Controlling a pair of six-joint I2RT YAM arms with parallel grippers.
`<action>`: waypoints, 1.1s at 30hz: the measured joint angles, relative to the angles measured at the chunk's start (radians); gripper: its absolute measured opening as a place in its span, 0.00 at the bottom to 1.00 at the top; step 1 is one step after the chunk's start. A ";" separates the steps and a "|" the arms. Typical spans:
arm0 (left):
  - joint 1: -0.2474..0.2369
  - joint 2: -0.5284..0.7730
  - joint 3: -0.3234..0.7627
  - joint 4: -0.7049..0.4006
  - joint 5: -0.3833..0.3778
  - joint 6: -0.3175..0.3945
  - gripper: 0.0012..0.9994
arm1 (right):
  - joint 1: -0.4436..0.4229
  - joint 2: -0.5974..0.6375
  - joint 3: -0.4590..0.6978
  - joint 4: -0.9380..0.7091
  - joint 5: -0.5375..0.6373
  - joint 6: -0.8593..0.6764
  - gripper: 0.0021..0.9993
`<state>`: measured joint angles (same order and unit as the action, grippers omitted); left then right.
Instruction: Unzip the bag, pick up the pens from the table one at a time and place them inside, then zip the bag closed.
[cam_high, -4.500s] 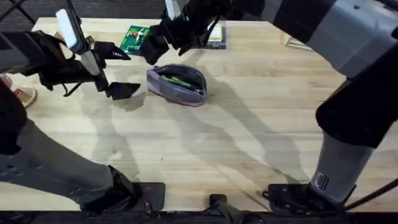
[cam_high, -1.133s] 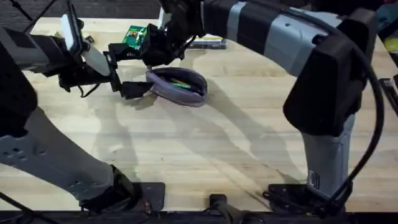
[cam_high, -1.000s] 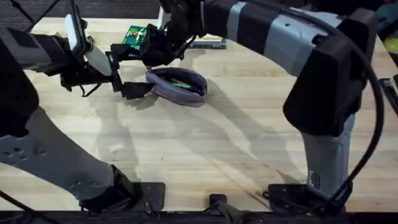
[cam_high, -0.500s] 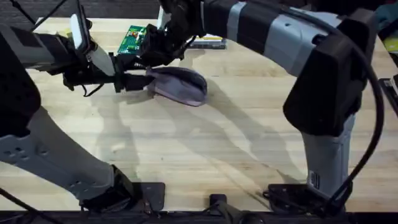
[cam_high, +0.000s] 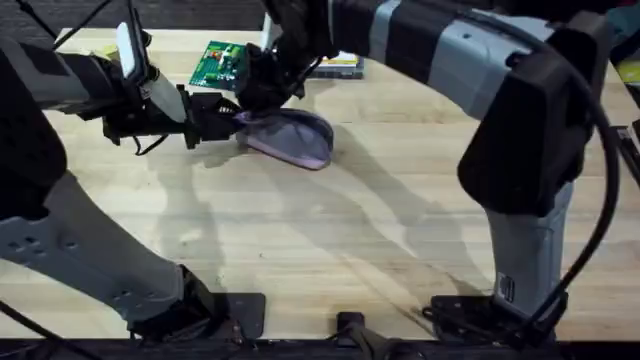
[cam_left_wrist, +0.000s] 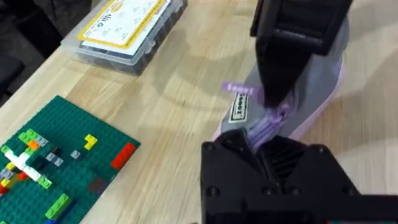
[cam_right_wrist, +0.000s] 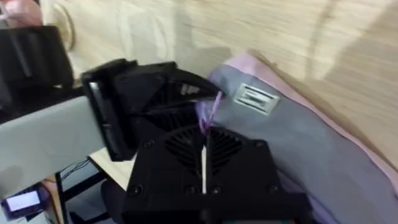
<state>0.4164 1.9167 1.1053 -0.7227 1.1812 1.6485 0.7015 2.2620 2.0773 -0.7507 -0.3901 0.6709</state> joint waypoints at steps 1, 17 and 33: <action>0.000 0.000 0.000 0.000 0.000 0.000 0.04 | -0.007 0.000 0.002 -0.018 0.000 -0.004 0.03; -0.003 0.000 0.000 0.001 0.008 -0.001 0.04 | -0.117 -0.063 0.002 -0.229 -0.027 -0.104 0.03; -0.005 0.000 0.000 0.005 0.008 -0.002 0.04 | -0.236 -0.064 0.004 -0.455 -0.018 -0.209 0.03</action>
<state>0.4118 1.9167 1.1053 -0.7181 1.1891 1.6463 0.4658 2.1983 2.0809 -1.2052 -0.4080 0.4616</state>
